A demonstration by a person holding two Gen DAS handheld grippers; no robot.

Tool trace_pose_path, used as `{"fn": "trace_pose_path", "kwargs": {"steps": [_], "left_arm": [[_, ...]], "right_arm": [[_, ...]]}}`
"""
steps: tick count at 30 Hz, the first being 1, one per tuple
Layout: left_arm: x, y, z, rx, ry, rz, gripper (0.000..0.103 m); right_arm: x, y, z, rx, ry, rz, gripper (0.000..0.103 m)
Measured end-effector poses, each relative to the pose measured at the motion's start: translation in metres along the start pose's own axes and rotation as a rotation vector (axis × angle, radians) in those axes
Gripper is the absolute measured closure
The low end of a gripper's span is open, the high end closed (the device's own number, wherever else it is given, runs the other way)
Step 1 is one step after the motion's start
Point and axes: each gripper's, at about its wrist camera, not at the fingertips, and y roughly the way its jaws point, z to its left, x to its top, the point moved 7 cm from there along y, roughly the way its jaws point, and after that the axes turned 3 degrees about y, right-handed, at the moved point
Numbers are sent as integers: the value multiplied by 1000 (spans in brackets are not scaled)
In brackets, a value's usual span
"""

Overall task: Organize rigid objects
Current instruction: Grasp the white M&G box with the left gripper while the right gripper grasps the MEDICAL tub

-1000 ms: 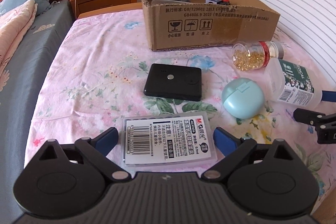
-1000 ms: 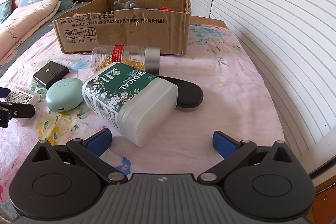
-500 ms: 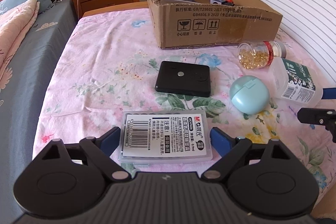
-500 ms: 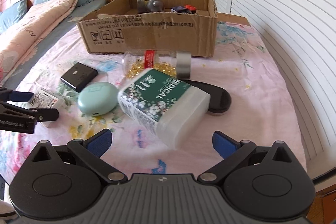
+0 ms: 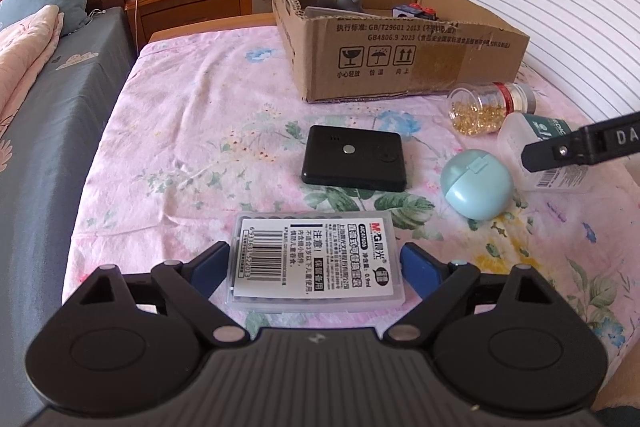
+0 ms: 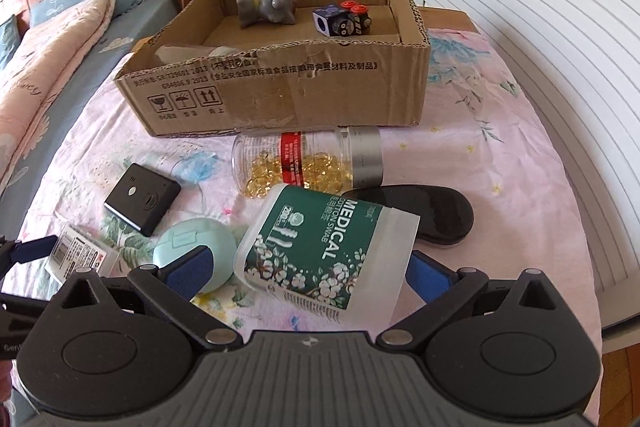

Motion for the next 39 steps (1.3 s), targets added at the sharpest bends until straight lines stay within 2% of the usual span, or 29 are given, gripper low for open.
{"fn": "trace_pose_path", "kwargs": {"steps": [8,11,15,16,20,29,34,39], "left_arm": [[0,1,0,-4,21,-2,13],[1,2,0,-3,26,-1,13],[1,2,0,-2,28,1,13],[2,2,0,-4,30,3,13],[4,3,2,-22,37,19,13],[16,-5,2,-43,80,28,13],[33,-17,1,-78,114,23,13],[67,-32,-3,-99,168,-24,13]], "right_arm": [[8,18,6,-151,-27,10,0],[8,21,5,-199,-54,8,5],[6,19,6,-196,-94,12,6],[5,18,6,-197,-108,13,9],[1,10,8,-146,-159,25,12],[-1,-10,6,-92,-248,19,12],[6,-26,11,-53,-301,9,12],[23,-44,18,0,-324,-31,12]]}}
